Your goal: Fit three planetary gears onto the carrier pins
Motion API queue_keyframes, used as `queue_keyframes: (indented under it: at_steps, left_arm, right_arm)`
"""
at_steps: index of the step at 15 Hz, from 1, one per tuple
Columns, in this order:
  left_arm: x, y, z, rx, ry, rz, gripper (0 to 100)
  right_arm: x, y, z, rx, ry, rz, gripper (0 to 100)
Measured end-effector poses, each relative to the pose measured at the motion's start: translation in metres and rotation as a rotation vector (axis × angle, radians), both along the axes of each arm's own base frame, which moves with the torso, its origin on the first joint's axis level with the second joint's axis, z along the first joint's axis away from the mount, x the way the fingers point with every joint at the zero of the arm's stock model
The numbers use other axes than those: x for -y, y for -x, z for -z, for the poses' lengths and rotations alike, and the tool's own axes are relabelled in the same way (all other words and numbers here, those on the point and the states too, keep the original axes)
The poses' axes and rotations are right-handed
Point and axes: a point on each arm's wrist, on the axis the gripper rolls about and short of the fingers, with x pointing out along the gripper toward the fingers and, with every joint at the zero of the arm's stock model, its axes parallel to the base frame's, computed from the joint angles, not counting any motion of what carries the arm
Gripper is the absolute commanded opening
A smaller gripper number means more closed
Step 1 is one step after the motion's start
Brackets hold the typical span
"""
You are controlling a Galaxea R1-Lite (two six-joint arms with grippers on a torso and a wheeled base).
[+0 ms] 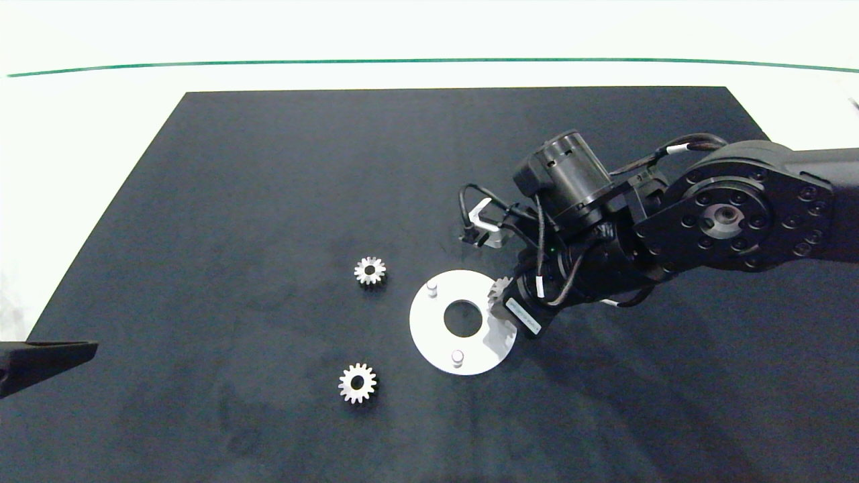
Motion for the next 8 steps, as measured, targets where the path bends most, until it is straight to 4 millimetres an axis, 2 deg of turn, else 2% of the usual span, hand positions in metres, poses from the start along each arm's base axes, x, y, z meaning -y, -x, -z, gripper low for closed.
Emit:
queue_keyframes:
  at_steps: [1,8]
  left_arm:
    - [0.0,0.0,0.0,0.0,0.0,0.0,100]
    - [-0.0001,0.0001,0.0,0.0,0.0,0.0,100]
  right_arm:
    - [0.0,0.0001,-0.0001,0.001,0.001,0.001,100]
    - [0.0001,0.0003,0.0,0.002,0.002,0.001,100]
